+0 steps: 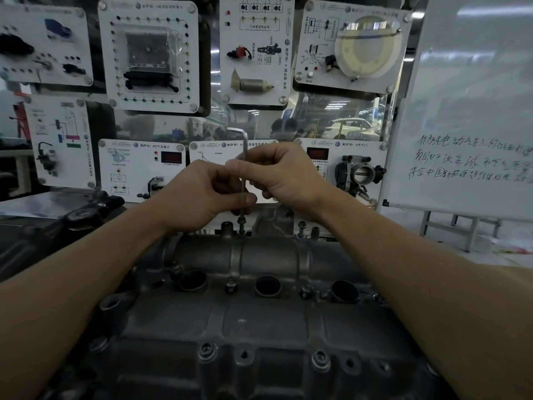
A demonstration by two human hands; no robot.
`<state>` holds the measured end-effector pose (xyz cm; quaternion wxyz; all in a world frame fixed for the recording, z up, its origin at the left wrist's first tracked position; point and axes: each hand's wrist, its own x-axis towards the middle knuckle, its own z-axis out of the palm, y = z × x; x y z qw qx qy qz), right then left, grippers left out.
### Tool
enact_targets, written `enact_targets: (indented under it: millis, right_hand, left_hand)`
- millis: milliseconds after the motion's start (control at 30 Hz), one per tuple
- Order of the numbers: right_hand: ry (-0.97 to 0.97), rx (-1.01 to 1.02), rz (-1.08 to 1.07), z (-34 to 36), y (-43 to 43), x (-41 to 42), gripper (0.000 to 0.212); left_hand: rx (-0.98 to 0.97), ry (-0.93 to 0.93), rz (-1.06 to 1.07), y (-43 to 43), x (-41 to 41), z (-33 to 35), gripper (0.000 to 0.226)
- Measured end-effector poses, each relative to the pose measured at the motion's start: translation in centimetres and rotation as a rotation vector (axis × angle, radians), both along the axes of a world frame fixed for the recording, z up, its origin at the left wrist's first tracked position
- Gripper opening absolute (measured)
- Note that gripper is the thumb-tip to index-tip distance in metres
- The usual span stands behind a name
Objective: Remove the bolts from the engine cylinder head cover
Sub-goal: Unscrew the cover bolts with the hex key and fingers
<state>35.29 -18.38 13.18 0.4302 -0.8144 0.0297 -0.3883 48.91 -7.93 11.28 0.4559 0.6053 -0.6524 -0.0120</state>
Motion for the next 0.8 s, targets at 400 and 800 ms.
enact_targets:
  millis: [400, 800]
  right_hand:
    - [0.122, 0.016, -0.032, 0.63, 0.00, 0.00, 0.016]
    - [0.001, -0.116, -0.113, 0.35, 0.52, 0.22, 0.020]
  left_hand:
    - [0.067, 0.031, -0.060, 0.34, 0.52, 0.20, 0.013]
    - [0.100, -0.034, 0.084, -0.07, 0.12, -0.03, 0.022]
